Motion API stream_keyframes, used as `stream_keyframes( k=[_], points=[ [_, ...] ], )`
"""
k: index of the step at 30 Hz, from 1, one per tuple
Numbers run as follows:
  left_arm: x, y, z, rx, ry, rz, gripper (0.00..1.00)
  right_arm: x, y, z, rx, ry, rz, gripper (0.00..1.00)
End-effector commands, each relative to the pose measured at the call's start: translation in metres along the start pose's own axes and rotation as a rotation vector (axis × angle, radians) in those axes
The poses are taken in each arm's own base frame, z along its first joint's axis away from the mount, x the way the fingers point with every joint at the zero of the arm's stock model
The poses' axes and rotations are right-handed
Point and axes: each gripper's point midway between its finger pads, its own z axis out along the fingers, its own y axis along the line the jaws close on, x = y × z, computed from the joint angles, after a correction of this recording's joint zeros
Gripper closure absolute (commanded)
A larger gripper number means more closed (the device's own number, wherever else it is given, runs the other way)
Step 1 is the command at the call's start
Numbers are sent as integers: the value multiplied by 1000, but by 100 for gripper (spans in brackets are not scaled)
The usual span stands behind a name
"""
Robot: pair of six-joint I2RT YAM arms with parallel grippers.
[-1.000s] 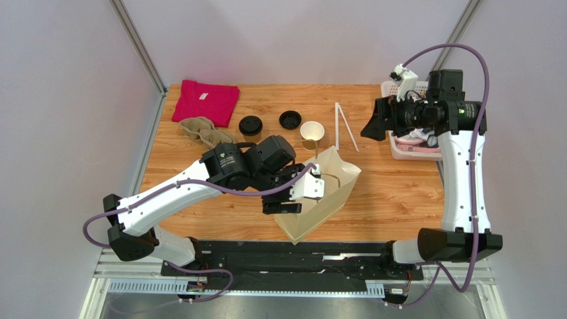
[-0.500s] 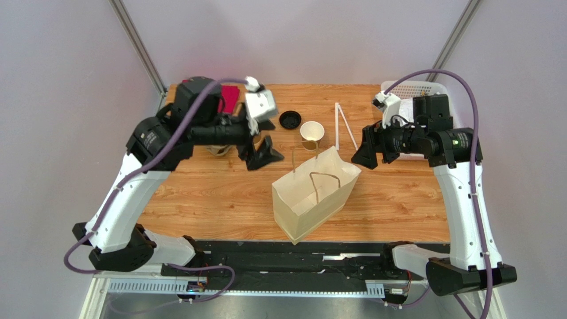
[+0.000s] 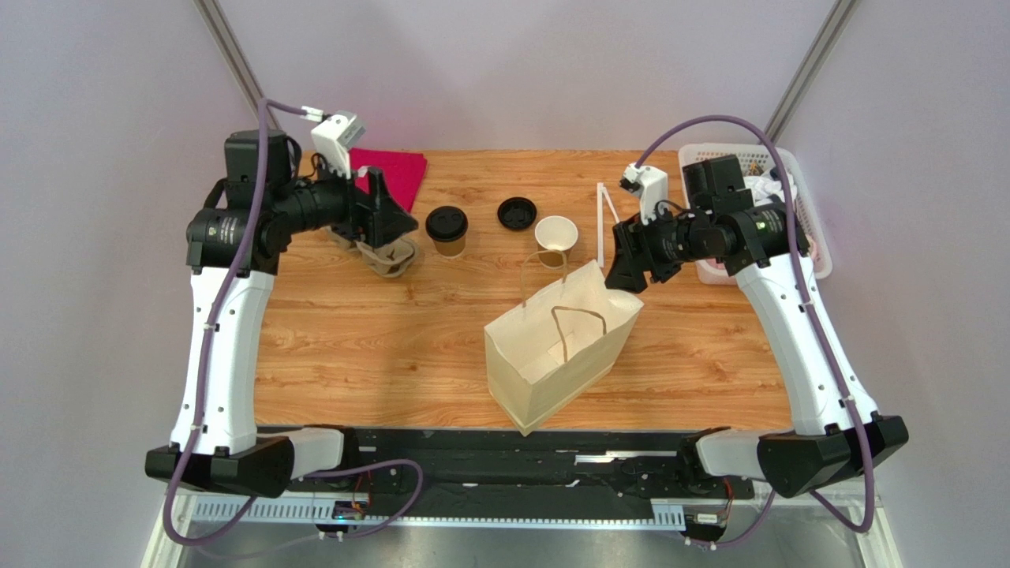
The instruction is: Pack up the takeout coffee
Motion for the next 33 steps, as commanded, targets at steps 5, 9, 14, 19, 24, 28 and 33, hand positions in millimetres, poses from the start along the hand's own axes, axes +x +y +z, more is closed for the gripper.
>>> stream_keyframes(
  k=[5,9,14,19,24,28,33],
  points=[
    [35,43,-21,-104,13,-171,11,-2,-9,13,70,39,-92,59],
    [48,74,-21,-180,0,-262,9,-6,-8,17,71,52,-119,79],
    [61,122,-18,-301,32,-330,9,-20,-5,16,70,41,-172,100],
    [60,195,-26,-552,36,-353,11,-29,2,12,54,17,-220,100],
    [48,249,-24,-674,61,-259,19,-32,9,13,42,16,-262,100],
    [50,290,-12,-692,179,-186,23,-30,12,13,34,21,-277,100],
    [61,331,12,-637,307,-127,25,-33,14,12,34,14,-286,100]
  ],
)
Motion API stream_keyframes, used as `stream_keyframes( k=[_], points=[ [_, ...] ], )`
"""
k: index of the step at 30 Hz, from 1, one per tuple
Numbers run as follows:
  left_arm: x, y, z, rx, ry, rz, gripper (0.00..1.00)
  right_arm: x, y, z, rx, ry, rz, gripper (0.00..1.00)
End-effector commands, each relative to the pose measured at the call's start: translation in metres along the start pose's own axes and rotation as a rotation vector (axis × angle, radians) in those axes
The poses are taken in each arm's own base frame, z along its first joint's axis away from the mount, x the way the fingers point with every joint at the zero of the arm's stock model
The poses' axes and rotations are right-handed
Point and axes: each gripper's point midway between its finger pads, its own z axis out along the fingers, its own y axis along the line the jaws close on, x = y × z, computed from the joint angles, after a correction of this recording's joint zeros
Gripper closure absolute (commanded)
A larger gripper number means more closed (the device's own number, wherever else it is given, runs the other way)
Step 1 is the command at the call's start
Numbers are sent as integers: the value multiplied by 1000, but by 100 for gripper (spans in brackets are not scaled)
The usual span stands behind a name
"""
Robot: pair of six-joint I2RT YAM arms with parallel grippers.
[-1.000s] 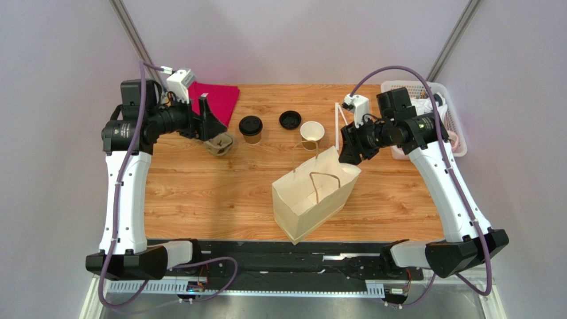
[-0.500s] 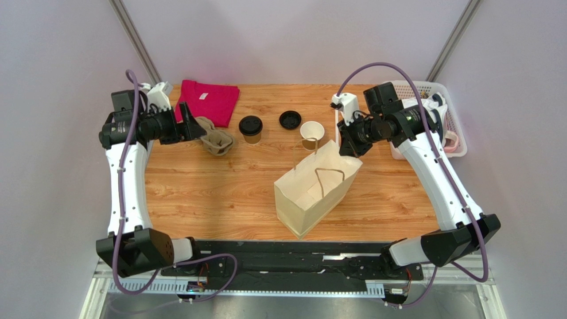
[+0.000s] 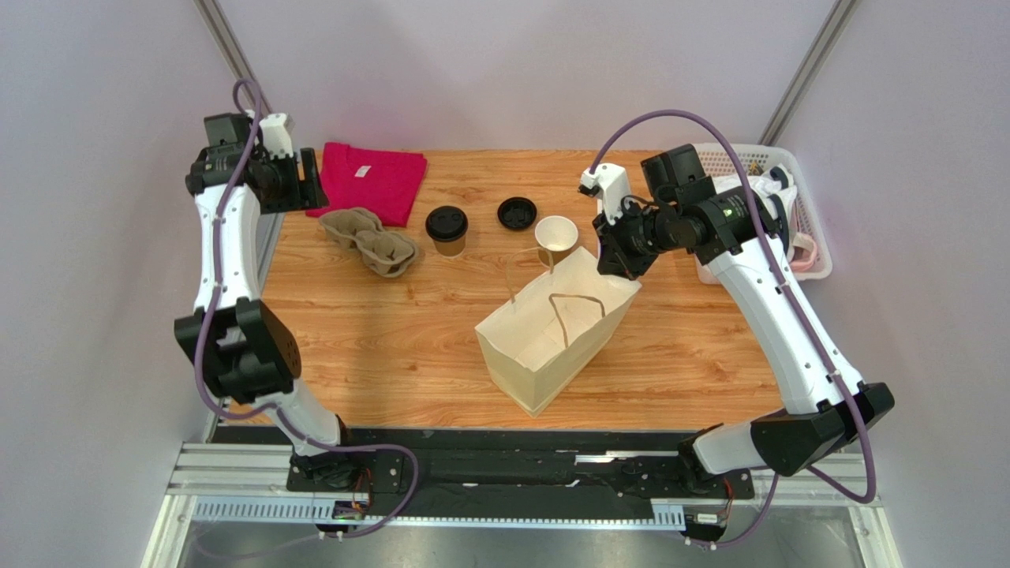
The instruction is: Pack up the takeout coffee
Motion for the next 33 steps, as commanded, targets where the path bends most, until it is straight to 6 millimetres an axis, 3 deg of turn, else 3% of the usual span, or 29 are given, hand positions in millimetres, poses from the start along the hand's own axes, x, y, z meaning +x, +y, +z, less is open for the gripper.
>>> stream_keyframes(
  k=[1,8,14,20,29,33],
  points=[
    [-4,24,25,-15,74,146,25,-15,0,-11,17,-49,-50,100],
    [0,30,69,71,167,190,32,-12,0,-10,18,-43,-46,100],
    [17,35,101,85,233,200,34,-13,1,-9,14,-36,-45,100],
    [11,30,111,118,207,198,43,-11,0,-5,11,-26,-42,100],
    [30,13,138,144,285,231,50,-7,-1,-1,9,-12,-40,100],
    [32,22,145,101,301,234,50,-6,0,0,3,-7,-41,100]
  ],
)
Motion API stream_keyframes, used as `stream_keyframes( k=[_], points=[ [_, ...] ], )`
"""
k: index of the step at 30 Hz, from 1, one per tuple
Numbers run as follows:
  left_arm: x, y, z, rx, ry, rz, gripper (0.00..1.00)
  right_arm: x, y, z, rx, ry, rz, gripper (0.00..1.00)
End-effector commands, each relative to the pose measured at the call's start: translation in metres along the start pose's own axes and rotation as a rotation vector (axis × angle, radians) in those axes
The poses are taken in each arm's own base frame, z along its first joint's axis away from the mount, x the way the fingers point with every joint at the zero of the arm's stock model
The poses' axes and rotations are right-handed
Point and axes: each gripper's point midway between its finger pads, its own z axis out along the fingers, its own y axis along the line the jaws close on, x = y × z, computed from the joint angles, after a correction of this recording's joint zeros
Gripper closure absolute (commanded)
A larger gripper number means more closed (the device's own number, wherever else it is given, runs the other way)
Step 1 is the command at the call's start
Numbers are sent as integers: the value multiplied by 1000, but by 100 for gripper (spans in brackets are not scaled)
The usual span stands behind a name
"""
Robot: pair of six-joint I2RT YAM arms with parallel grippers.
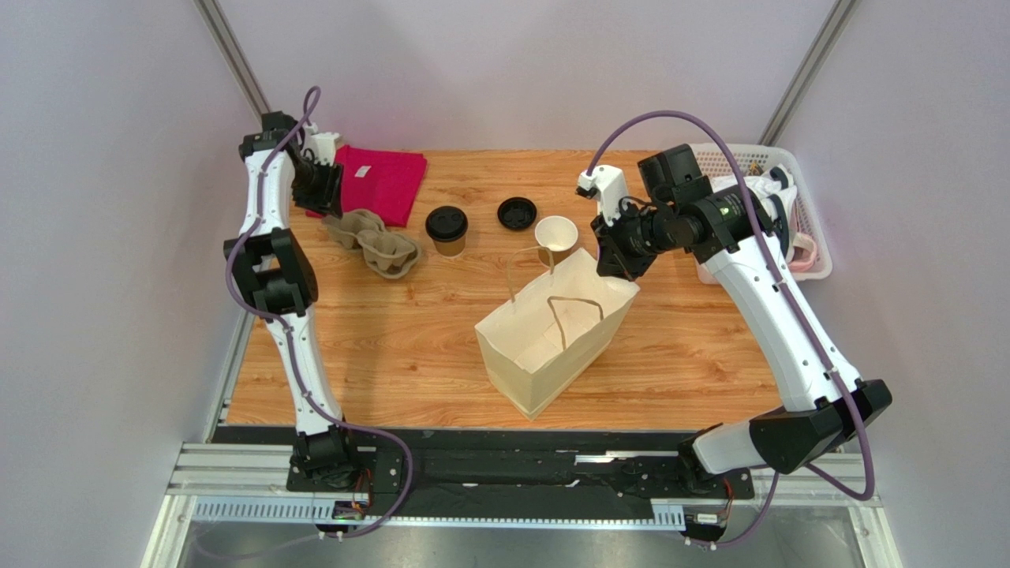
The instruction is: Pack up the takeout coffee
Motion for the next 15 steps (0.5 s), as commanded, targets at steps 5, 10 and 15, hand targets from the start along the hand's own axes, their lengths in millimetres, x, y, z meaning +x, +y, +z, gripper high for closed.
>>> stream_keyframes(
  k=[5,10,15],
  points=[
    [-5,12,4,-58,9,28,52,-7,-2,-2,8,-23,-35,100],
    [-15,9,-9,-69,-32,31,45,-5,-1,0,1,-16,-33,100],
    [-23,7,-18,-73,-65,50,36,-8,0,-1,-3,-23,-32,100]
  ],
)
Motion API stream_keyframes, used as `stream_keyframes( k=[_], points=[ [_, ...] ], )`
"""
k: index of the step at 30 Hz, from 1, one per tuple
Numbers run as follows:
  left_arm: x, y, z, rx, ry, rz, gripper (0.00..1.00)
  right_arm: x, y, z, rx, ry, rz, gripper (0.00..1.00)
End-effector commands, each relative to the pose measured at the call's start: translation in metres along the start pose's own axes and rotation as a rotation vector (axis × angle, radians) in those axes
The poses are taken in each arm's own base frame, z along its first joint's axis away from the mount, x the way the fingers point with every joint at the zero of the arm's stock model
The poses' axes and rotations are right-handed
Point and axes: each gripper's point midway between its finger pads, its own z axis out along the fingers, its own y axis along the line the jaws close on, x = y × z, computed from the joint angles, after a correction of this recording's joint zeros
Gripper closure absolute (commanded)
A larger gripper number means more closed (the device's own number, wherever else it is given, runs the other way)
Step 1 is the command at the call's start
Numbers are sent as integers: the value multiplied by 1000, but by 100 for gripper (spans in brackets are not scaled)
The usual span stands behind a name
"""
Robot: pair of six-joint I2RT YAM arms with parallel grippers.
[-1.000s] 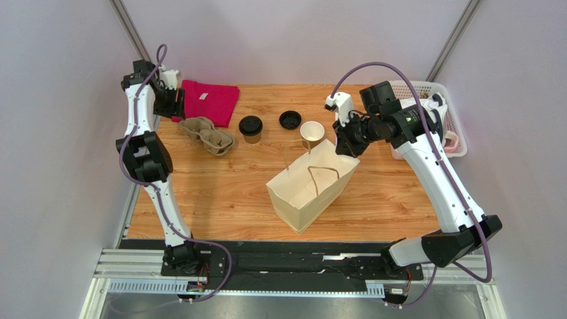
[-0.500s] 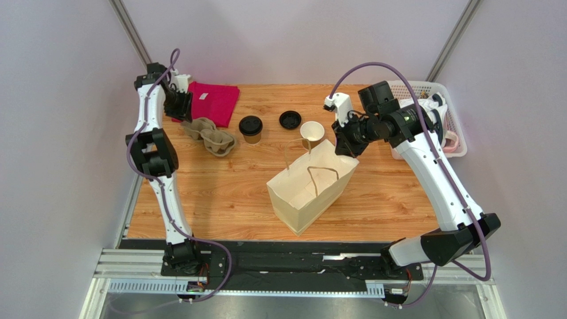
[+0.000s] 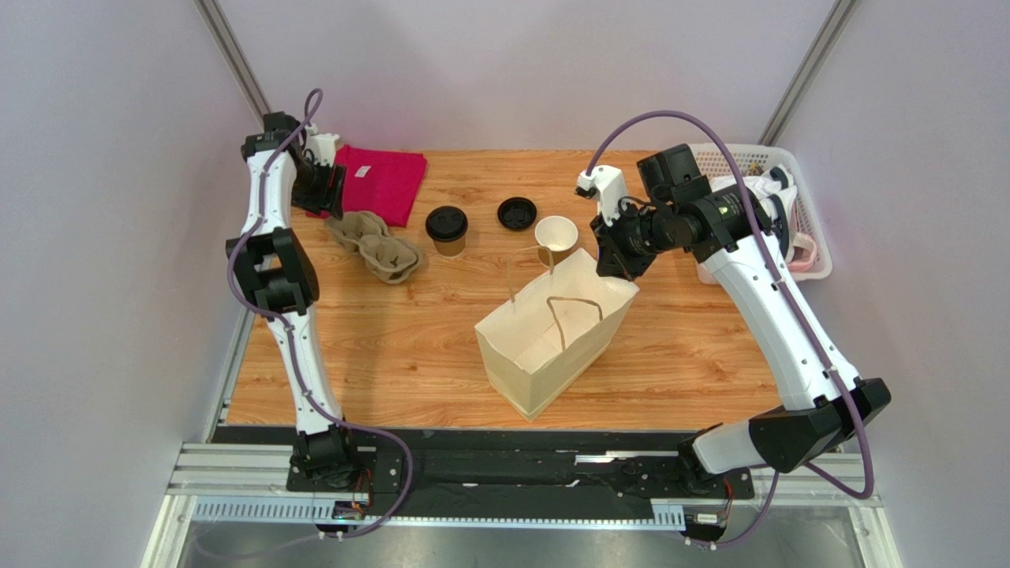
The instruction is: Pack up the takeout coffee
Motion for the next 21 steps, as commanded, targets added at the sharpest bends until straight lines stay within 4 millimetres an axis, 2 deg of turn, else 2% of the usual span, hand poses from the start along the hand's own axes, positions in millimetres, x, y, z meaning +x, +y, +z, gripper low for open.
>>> stream_keyframes(
  k=[1,12,21],
  points=[
    [-22,-1,-27,-23,-79,46,36,-8,0,-1,0,-25,-33,100],
    [-11,-4,-8,5,-16,86,48,-10,-1,-1,-3,-28,-34,100],
    [-5,-11,7,43,12,97,51,-10,-1,-2,3,-25,-36,100]
  ],
)
